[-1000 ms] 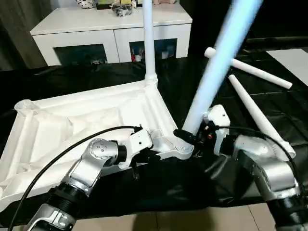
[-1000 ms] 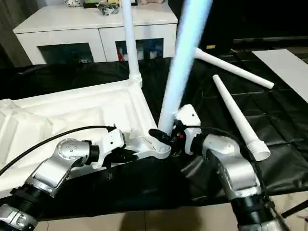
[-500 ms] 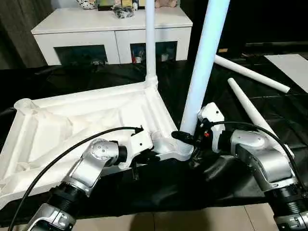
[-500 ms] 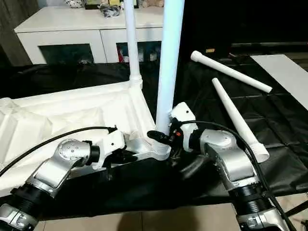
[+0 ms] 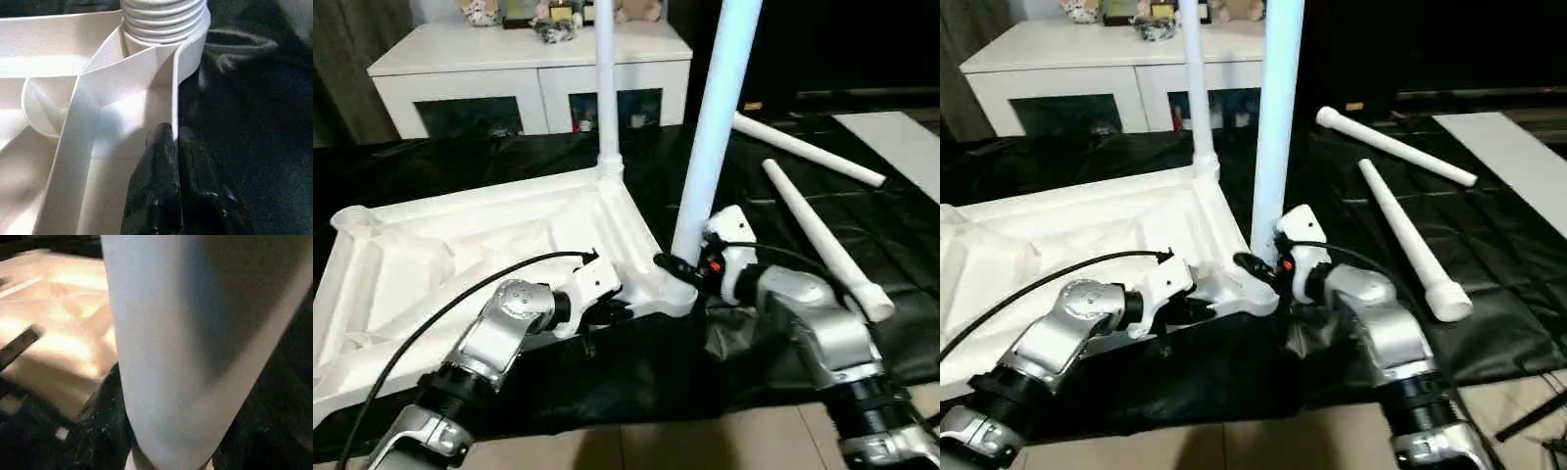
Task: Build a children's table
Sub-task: Insert table leg to table base, then rotate leg to tighten
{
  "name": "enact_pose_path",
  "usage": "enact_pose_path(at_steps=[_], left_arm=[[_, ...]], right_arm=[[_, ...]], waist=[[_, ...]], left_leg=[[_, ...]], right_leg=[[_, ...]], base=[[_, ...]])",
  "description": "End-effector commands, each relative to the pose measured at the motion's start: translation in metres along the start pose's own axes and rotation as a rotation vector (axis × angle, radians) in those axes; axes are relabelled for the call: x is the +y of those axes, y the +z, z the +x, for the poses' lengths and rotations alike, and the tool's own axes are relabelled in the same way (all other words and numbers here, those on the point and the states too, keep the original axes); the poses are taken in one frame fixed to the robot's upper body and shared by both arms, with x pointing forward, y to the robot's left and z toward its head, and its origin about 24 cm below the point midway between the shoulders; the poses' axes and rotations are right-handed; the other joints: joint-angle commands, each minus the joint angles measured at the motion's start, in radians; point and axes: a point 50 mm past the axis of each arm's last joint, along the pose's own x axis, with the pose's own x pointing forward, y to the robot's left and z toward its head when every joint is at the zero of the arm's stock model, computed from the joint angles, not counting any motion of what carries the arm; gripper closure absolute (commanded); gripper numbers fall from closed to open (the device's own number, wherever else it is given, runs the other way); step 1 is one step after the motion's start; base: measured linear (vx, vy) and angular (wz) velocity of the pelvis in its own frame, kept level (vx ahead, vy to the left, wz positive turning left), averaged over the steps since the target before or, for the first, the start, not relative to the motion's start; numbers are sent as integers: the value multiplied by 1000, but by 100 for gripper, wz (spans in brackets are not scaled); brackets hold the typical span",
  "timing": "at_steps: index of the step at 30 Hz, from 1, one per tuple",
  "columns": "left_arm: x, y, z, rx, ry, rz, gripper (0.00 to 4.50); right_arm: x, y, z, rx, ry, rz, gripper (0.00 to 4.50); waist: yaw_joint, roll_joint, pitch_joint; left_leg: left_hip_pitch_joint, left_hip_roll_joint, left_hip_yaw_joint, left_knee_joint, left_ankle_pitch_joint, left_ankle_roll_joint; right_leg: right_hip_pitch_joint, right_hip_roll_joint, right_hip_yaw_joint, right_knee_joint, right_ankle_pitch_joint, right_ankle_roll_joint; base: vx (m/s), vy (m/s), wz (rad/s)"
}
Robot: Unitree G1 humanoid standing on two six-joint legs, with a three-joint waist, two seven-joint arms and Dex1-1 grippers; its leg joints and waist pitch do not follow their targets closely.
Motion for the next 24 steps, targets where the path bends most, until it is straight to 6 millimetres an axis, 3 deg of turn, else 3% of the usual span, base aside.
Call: enact_pose_path(at_steps=[1, 2, 3, 4, 5, 6, 7, 8, 9, 10, 11, 12, 13, 14, 15, 16, 17, 18, 19, 20, 21, 22, 23, 24], left_arm=[[15, -2, -2, 33, 160, -66, 450], [15, -1, 0, 39, 176, -79, 450], [15, 1, 4, 47, 195, -91, 450], [15, 3, 8, 57, 217, -108, 450], [15, 5, 12, 69, 236, -119, 450], [13, 9, 19, 87, 262, -129, 450], [13, 9, 19, 87, 262, -129, 450], [12, 13, 25, 100, 283, -125, 450], [12, 14, 26, 103, 287, -124, 450], [12, 16, 28, 103, 292, -122, 450], [12, 16, 28, 103, 292, -122, 450], [11, 21, 33, 107, 308, -116, 450], [10, 23, 36, 110, 311, -114, 450], [10, 23, 36, 111, 312, -113, 450], [10, 26, 39, 115, 319, -113, 450], [10, 28, 40, 116, 324, -114, 450], [10, 28, 40, 116, 325, -115, 450], [10, 31, 42, 118, 336, -120, 450], [10, 32, 42, 119, 341, -121, 450], [11, 33, 42, 121, 350, -124, 450], [12, 34, 42, 122, 361, -131, 450], [12, 34, 42, 121, 366, -133, 450], [12, 35, 42, 121, 371, -133, 450], [12, 35, 43, 121, 373, -135, 450]], right_arm=[[-10, -46, -2, 209, -183, 89, 266], [-9, -46, 0, 209, -207, 103, 266], [-8, -47, 3, 217, -245, 111, 266], [-6, -49, 6, 224, -279, 115, 266], [-3, -50, 9, 234, -305, 119, 266], [0, -51, 15, 244, -345, 131, 266], [0, -51, 15, 244, -345, 131, 266], [2, -51, 20, 247, -392, 160, 266], [3, -51, 22, 248, -402, 167, 266], [3, -50, 24, 245, -423, 185, 266], [3, -50, 24, 245, -423, 185, 266], [3, -49, 29, 245, -470, 219, 266], [3, -49, 32, 245, -497, 227, 266], [3, -49, 33, 245, -504, 228, 266], [2, -48, 36, 245, -548, 248, 266], [1, -48, 38, 244, -572, 260, 266], [1, -48, 38, 244, -574, 262, 266], [0, -47, 41, 244, -613, 292, 266], [0, -47, 42, 244, -626, 303, 266], [-1, -47, 43, 241, -651, 329, 266], [-2, -46, 44, 240, -670, 339, 266], [-3, -46, 44, 236, -685, 337, 266], [-4, -45, 45, 232, -697, 334, 266], [-5, -44, 45, 229, -703, 327, 266]], waist=[[-15, 4, -21], [-30, 11, -17], [-35, 23, -6], [5, 36, -1], [37, 36, -8], [40, -15, -19], [33, -55, -28], [21, -63, -4], [21, -32, -8], [23, 2, -31], [15, 2, -22], [5, 16, -40], [1, 16, -27], [-4, 10, -21], [-10, 5, -12], [-19, 9, -11], [-26, 8, -2], [-35, 13, -6], [-37, 17, -7], [-39, 24, -10], [-35, 24, -12], [-34, 18, -9], [-36, 14, -5], [-43, 13, -2]], left_leg=[[34, 35, -44, -91, -704, -62], [39, 42, -52, -106, -777, -69], [25, 62, -62, -149, -886, -84], [-45, 95, -48, -237, -986, -106], [-52, 92, -19, -252, -986, -100], [15, 63, 16, -197, -803, -66], [78, 19, 7, -66, -633, -73], [118, -27, -33, 129, -284, -23], [-3, -4, -90, 67, -192, -30], [-7, 14, -81, -37, -266, -88], [10, 35, -94, -61, -398, -95], [28, 42, -92, -70, -440, -106], [22, 34, -75, -83, -488, -87], [21, 32, -70, -86, -530, -77], [33, 25, -66, -84, -624, -71], [51, 18, -70, -75, -674, -68], [63, 18, -73, -74, -724, -68], [61, 15, -79, -79, -741, -61], [55, 20, -83, -86, -746, -57], [43, 31, -87, -106, -765, -54], [33, 40, -88, -119, -752, -55], [49, 29, -77, -107, -731, -58], [55, 23, -71, -101, -723, -55], [59, 17, -69, -91, -715, -49]], right_leg=[[2, -22, -12, -115, -709, -22], [14, -16, -32, -118, -656, -25], [47, -2, -52, -83, -541, -41], [122, 7, -31, 85, -305, -79], [123, 14, -26, 119, -206, -80], [64, 2, 36, 78, -394, -51], [-24, -43, 53, -53, -736, -17], [-98, -136, 75, -187, -1173, -31], [39, -161, 78, -111, -1041, -49], [60, -60, 20, -62, -711, -69], [31, -28, 17, -39, -546, -87], [35, -20, 27, -18, -245, -160], [41, -22, 28, -31, -217, -193], [40, -24, 27, -43, -295, -185], [28, -27, 21, -69, -510, -133], [12, -33, 15, -90, -653, -84], [1, -27, -3, -106, -699, -58], [20, -26, -22, -114, -704, -26], [30, -29, -23, -109, -668, -29], [53, -28, -27, -95, -574, -41], [65, -37, -14, -81, -481, -67], [40, -44, -13, -100, -528, -80], [31, -44, -19, -113, -579, -77], [29, -43, -37, -129, -655, -50]], base=[[-77, 44, -7], [-77, 44, -7], [-66, 54, -6], [-110, 27, 5], [-110, 27, 5], [-51, -70, 18], [18, -105, 8], [18, -105, 8], [58, 7, -40], [43, 75, -25], [43, 75, -25], [-39, 35, 26], [-53, -1, 13], [-53, -1, 13], [-61, -2, 3], [-62, 2, 3], [-62, 2, 3], [0, 0, 0], [0, 0, 0], [0, 0, 0], [0, 0, 0], [0, 0, 0], [0, 0, 0], [0, 0, 0]])
